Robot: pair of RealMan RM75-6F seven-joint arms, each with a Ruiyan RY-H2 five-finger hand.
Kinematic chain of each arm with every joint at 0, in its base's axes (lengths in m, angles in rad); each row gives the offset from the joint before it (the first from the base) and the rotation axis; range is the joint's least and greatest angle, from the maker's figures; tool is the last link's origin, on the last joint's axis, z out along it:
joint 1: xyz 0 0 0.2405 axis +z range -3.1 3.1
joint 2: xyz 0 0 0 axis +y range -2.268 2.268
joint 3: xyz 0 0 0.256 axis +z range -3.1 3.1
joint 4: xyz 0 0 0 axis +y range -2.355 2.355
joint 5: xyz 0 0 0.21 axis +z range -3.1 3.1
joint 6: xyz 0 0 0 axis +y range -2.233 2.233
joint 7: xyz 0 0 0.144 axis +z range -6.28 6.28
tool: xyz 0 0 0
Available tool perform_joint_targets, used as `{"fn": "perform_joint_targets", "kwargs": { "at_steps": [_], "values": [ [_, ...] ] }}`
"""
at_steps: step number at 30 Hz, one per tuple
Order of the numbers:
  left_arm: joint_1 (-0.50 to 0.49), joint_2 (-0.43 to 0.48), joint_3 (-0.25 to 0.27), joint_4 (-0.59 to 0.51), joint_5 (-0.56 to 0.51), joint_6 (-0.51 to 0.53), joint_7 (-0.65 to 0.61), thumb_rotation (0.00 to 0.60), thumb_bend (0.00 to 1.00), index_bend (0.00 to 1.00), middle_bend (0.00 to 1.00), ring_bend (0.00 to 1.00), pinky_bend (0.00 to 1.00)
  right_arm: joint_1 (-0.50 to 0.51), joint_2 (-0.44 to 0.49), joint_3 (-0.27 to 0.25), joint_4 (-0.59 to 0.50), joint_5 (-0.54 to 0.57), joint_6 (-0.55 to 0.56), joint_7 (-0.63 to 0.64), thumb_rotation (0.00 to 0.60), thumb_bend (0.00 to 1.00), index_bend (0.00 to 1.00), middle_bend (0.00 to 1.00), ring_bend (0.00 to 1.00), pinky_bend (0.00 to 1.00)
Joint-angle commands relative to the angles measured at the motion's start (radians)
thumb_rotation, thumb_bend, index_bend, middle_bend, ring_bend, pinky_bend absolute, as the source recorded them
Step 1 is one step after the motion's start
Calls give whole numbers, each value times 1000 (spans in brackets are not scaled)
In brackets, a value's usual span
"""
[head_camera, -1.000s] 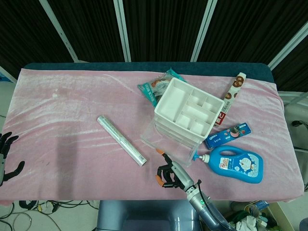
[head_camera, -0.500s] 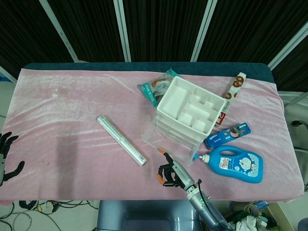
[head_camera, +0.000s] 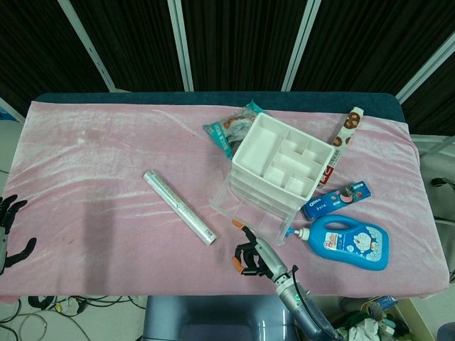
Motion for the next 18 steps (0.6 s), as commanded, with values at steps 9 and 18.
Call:
{"fn": "perform_joint_targets", "kwargs": {
  "at_steps": [9,18],
  "values": [
    [0,0,0,-1,-1,0,0,600,303,163,87,20,12,-7,13,-21,-2,-6,-14,-11,600,416,0,696,794,801],
    [0,0,1,-1,2,0,1,600,303,163,87,20,13,-40,104,-97,-44,-56,-7,-29,600,416,0,696,794,801]
  ]
}}
